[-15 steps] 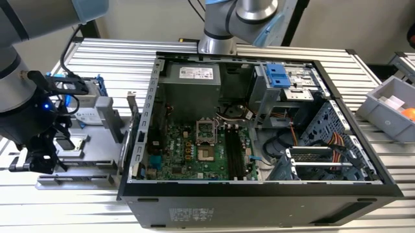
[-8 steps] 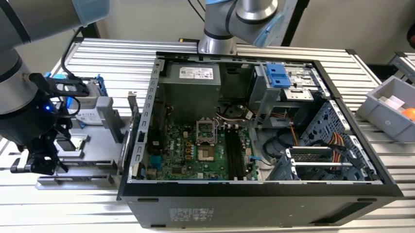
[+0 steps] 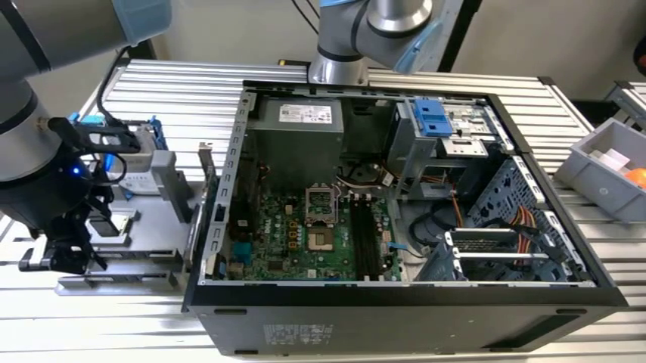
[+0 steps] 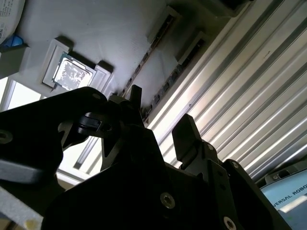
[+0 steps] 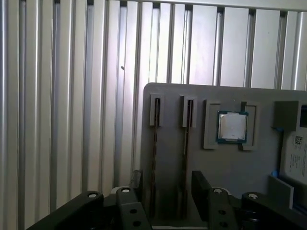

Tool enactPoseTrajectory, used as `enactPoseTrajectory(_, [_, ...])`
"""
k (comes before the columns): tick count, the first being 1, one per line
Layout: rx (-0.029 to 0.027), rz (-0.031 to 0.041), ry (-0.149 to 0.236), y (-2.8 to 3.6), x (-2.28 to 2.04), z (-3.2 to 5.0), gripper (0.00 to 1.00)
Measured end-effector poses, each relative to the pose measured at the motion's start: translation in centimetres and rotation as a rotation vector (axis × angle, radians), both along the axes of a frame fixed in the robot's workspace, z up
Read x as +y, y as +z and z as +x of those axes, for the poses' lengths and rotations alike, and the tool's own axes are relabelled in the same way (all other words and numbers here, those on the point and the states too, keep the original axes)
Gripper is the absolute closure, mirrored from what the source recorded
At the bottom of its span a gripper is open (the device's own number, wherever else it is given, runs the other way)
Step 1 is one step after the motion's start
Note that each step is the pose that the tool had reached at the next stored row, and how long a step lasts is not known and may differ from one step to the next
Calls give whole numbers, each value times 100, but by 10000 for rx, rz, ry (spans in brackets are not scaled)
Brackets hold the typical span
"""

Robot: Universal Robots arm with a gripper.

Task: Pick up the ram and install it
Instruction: 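Pick up the ram and move it above insertion slot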

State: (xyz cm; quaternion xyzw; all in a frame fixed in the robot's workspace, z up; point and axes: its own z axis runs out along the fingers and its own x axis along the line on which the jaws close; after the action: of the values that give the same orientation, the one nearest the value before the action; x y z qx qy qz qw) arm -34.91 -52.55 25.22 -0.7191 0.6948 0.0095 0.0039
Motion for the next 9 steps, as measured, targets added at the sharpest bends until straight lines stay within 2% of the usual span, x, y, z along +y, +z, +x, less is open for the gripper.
enactPoseTrajectory(9, [0, -16, 0, -46, 0, 0, 0])
